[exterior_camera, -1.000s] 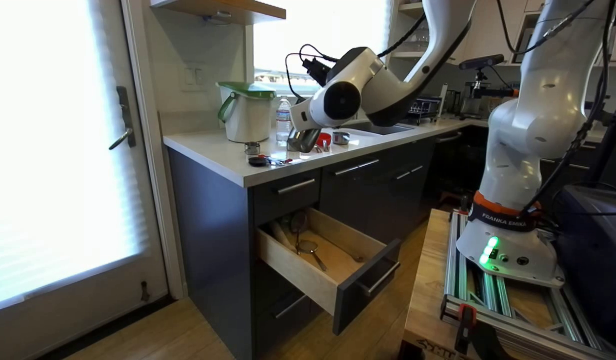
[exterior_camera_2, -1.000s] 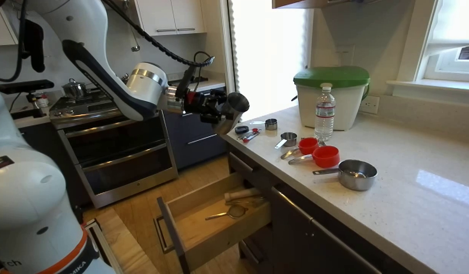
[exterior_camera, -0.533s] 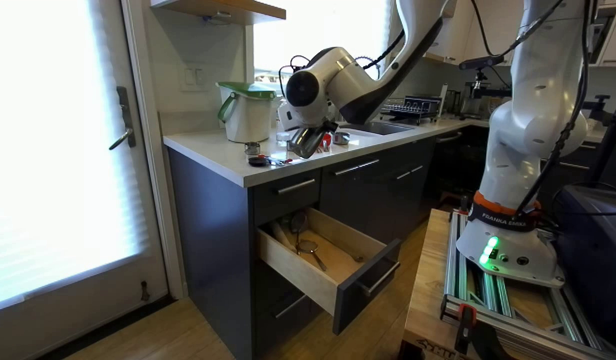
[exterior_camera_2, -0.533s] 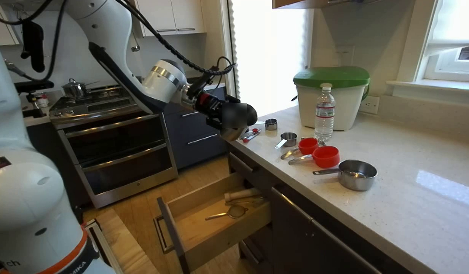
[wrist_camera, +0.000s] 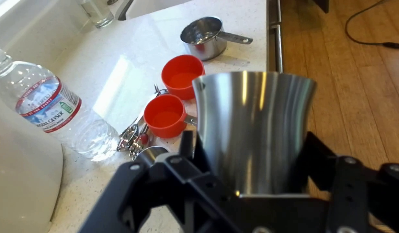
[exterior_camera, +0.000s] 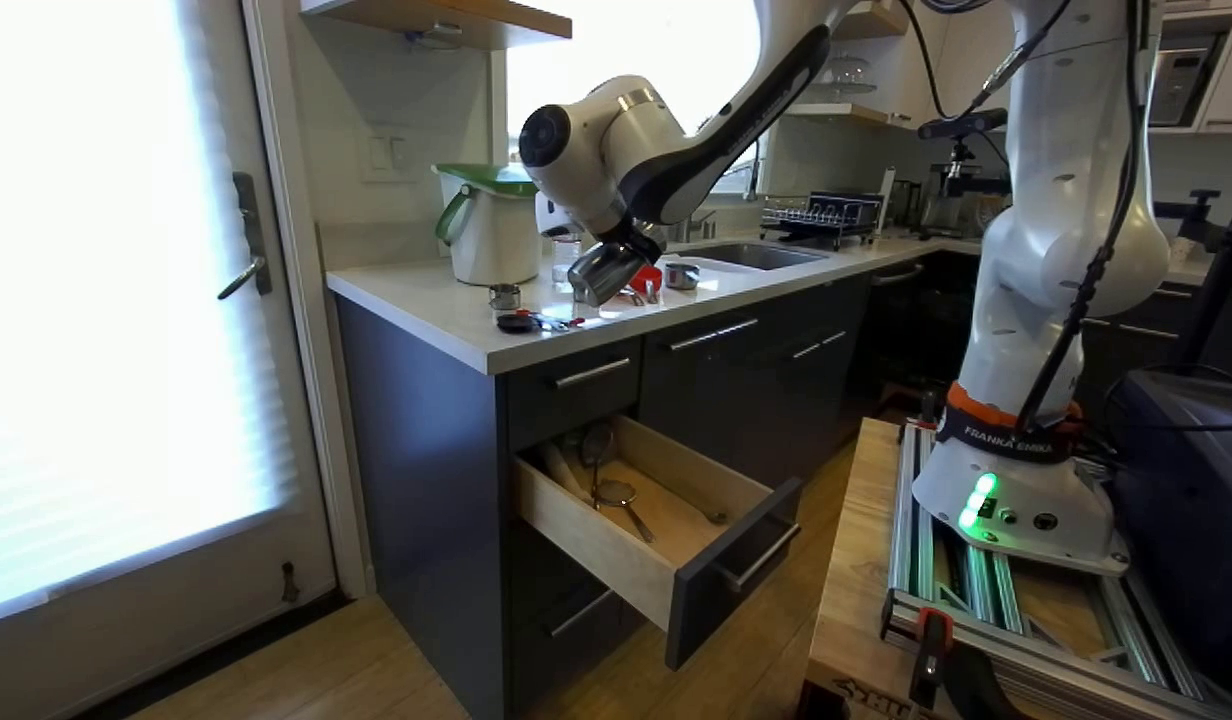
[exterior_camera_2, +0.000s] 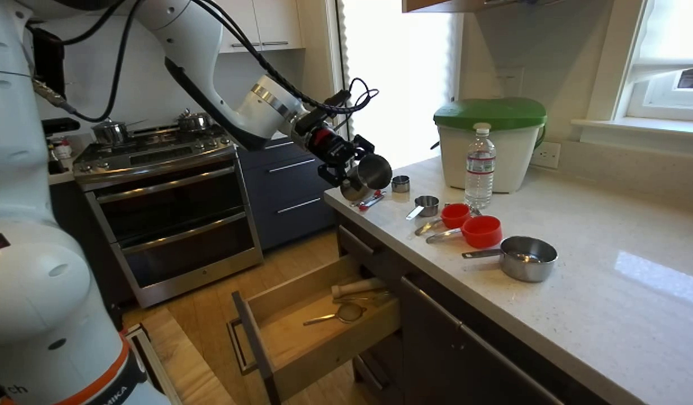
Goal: Remove the cocktail shaker from the drawer and put it on the counter top
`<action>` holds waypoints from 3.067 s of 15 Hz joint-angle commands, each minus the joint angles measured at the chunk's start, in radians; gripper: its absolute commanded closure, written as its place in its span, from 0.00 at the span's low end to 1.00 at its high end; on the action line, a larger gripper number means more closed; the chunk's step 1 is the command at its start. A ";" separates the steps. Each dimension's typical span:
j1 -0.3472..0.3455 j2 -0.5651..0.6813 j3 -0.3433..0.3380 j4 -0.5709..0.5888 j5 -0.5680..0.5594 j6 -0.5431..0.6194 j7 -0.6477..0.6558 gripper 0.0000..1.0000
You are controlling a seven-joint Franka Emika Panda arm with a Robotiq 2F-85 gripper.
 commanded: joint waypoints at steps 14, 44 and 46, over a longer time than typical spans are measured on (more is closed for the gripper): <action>-0.045 0.114 -0.038 0.197 0.355 0.000 0.337 0.44; -0.054 0.232 -0.124 0.355 0.610 0.078 0.585 0.44; -0.052 0.242 -0.138 0.371 0.627 0.101 0.607 0.44</action>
